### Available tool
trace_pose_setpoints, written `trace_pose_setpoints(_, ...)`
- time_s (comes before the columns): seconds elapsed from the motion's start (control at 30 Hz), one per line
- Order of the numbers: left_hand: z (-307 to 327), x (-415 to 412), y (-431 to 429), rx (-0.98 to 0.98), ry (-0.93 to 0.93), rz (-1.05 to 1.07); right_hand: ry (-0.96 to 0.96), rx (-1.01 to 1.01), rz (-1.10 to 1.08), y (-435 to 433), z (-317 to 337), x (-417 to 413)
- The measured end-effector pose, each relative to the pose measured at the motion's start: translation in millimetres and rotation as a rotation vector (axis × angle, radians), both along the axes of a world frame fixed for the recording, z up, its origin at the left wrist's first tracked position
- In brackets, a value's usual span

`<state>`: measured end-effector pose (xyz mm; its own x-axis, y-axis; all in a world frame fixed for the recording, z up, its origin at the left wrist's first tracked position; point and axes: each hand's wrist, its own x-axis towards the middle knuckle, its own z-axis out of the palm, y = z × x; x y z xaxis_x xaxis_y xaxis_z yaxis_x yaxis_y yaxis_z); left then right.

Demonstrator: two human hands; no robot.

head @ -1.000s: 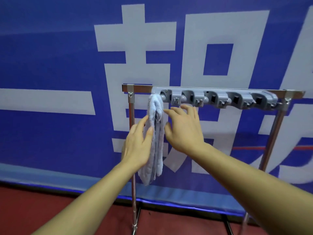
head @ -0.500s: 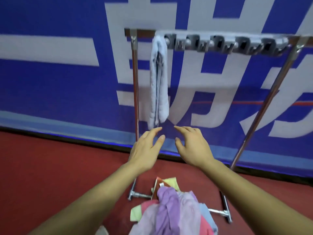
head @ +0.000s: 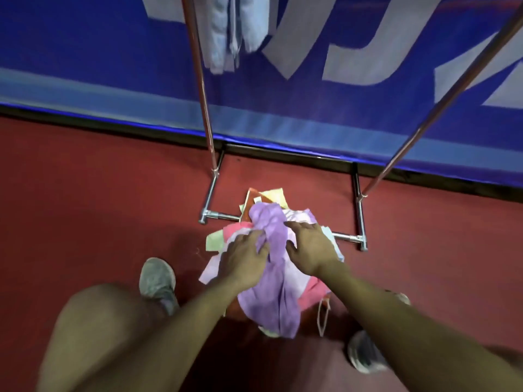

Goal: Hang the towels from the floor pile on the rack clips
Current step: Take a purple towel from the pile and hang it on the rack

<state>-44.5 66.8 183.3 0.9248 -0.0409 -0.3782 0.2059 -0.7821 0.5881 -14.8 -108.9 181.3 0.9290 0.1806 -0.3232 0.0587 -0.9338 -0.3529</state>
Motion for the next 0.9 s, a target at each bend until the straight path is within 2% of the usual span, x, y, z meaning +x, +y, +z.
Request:
trace_pose_setpoints(0.13, -27, -10, -10, 0.11, 0.098, -0.101, 0.12, 0.016, -0.046, 6, -47, -4)
trace_pose_setpoints(0.2, -41, -12, -4, 0.247, 0.076, -0.177, 0.184, 0.014, -0.044, 11, -69, -5)
trace_pose_setpoints(0.27, -56, -15, 8, 0.373, 0.13, -0.23, 0.262, 0.013, -0.029, 16, -92, -9)
trace_pose_setpoints(0.37, -72, -20, 26, 0.433, 0.231, -0.189, 0.341, -0.004, -0.021, 25, -115, -14)
trace_pose_setpoints(0.53, -84, -23, 34, 0.335, 0.292, -0.071, 0.408, 0.045, -0.029, 35, -145, -11)
trace_pose_setpoints(0.7, -88, -36, 33, 0.322, 0.336, -0.131, 0.466, 0.0, -0.072, 43, -162, -3)
trace_pose_setpoints(0.9, -79, -29, 17, 0.264, 0.281, -0.163, 0.413, -0.052, -0.142, 40, -167, -3)
